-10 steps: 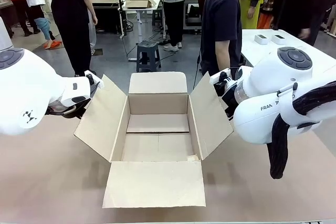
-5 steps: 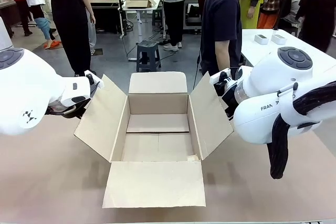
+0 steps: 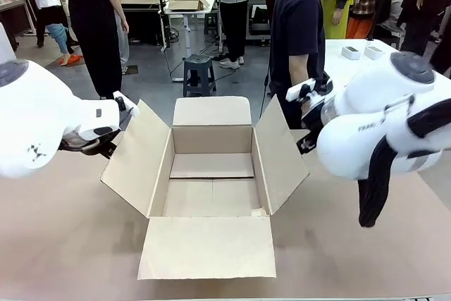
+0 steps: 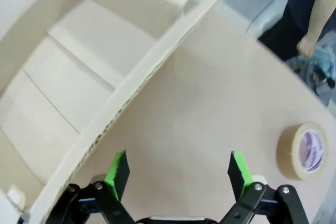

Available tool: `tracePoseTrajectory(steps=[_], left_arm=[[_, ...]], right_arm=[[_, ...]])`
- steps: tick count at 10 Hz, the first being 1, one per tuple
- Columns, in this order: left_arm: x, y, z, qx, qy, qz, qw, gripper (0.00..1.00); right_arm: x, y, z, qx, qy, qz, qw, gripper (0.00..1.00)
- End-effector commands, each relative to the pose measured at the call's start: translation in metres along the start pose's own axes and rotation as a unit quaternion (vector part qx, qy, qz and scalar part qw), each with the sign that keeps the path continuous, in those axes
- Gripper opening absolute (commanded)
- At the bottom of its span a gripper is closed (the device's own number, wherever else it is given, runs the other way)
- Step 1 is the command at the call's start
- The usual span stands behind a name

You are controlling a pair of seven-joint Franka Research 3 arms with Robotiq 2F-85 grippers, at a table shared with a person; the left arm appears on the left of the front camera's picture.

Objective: Wrap the clocks to prevent damage.
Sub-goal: Open the side flaps of the Package Box.

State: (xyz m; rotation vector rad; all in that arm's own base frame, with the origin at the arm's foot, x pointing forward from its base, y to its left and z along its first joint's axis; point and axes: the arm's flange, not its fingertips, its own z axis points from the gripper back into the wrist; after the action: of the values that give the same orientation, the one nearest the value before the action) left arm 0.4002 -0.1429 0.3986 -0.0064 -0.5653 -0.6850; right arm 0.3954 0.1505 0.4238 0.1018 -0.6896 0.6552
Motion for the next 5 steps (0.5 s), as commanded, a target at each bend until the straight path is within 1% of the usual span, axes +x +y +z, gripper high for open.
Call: tracePoseTrajectory(steps=[1,2,3,4,5], left_arm=[[-0.006,0.047,0.066,-0.012,-0.002,-0.057,0.998,1.00],[-0.012,0.059,0.089,-0.004,0.002,-0.064,0.998,1.00],[-0.018,0.068,0.115,-0.001,-0.002,-0.071,0.998,1.00],[-0.020,0.076,0.144,0.007,-0.013,-0.080,0.997,1.00],[-0.034,0.075,0.168,0.016,-0.024,-0.080,0.996,1.00]], right_arm=[[-0.011,-0.039,0.075,0.016,-0.042,-0.005,0.999,1.00],[-0.010,-0.043,0.109,-0.002,-0.041,0.004,0.999,1.00],[-0.007,-0.040,0.145,-0.018,-0.039,0.017,0.999,1.00],[0.000,-0.032,0.181,-0.039,-0.039,0.032,0.998,1.00],[0.003,-0.022,0.206,-0.056,-0.028,0.048,0.997,1.00]])
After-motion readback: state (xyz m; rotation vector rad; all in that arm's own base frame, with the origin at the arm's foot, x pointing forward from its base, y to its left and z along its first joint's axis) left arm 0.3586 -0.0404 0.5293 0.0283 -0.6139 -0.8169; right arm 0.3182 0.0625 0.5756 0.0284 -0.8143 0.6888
